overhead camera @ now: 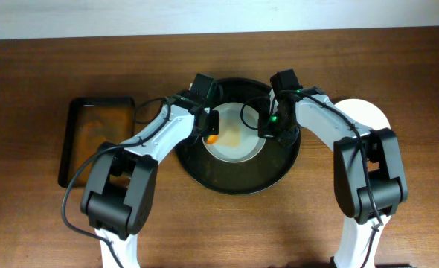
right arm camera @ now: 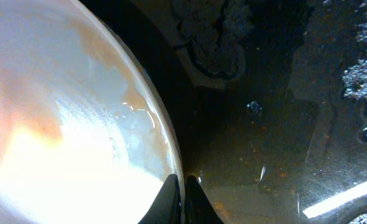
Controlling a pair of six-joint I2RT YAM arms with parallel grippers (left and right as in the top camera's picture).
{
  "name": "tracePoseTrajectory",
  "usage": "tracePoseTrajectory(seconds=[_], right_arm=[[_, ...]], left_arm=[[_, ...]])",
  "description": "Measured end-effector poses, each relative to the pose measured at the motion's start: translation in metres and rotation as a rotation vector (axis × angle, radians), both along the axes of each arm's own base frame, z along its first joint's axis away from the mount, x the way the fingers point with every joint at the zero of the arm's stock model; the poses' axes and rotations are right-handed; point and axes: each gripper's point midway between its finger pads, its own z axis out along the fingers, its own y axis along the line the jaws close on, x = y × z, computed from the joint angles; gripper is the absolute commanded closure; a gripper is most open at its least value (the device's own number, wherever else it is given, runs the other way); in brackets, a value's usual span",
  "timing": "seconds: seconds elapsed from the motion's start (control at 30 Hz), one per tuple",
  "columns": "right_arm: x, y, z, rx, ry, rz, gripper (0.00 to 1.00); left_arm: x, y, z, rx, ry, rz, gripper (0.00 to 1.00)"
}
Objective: Clean dirty plates on tray and stack at the side
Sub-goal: 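Hold the last plate with the right gripper and scrub it with the sponge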
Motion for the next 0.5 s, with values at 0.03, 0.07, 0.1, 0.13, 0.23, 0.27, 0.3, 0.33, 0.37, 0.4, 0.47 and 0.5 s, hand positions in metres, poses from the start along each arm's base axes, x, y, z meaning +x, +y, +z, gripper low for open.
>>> tracePoseTrajectory(seconds=[0.03, 0.07, 0.1, 0.13, 0.23, 0.27, 0.3, 0.33, 0.37, 0.4, 0.47, 0.5], right_arm=[[0.000, 0.000, 0.000, 0.000, 0.000, 0.001, 0.96], [0.000, 0.000, 0.000, 0.000, 0.001, 0.001, 0.96], [0.000, 0.000, 0.000, 0.000, 0.001, 0.000, 0.96], [0.000, 0.000, 0.000, 0.000, 0.002, 0.000, 0.96], [-0.001, 0.000, 0.000, 0.000, 0.004, 0.000, 0.96], [-0.001, 0.000, 0.000, 0.000, 0.003, 0.000, 0.96], [-0.001, 0.000, 0.000, 0.000, 0.004, 0.000, 0.96], [-0.001, 0.000, 0.000, 0.000, 0.004, 0.001, 0.96], [-0.001, 0.000, 0.000, 0.000, 0.006, 0.001, 0.96], [-0.002, 0.000, 0.000, 0.000, 0.007, 0.001, 0.96], [-0.002, 0.000, 0.000, 0.000, 0.009, 0.001, 0.96], [-0.002, 0.000, 0.000, 0.000, 0.010, 0.001, 0.96]], left_arm=[[0.000, 0.001, 0.003, 0.007, -0.008, 0.001, 0.99], [0.000, 0.003, 0.008, 0.013, -0.020, 0.005, 0.99], [0.000, 0.005, 0.015, 0.018, -0.035, 0.010, 0.99], [0.002, 0.009, 0.023, 0.026, -0.054, 0.017, 0.99], [0.008, 0.021, 0.061, 0.033, -0.141, 0.050, 0.99], [0.010, 0.025, 0.075, 0.029, -0.174, 0.061, 0.99], [0.011, 0.027, 0.087, 0.027, -0.200, 0.069, 0.99], [0.012, 0.031, 0.104, 0.021, -0.240, 0.079, 0.99], [0.012, 0.032, 0.117, 0.016, -0.270, 0.085, 0.99], [0.011, 0.034, 0.127, 0.011, -0.289, 0.088, 0.99], [0.006, 0.037, 0.136, 0.015, -0.296, 0.091, 0.99], [0.003, 0.039, 0.135, 0.025, -0.283, 0.091, 0.99]])
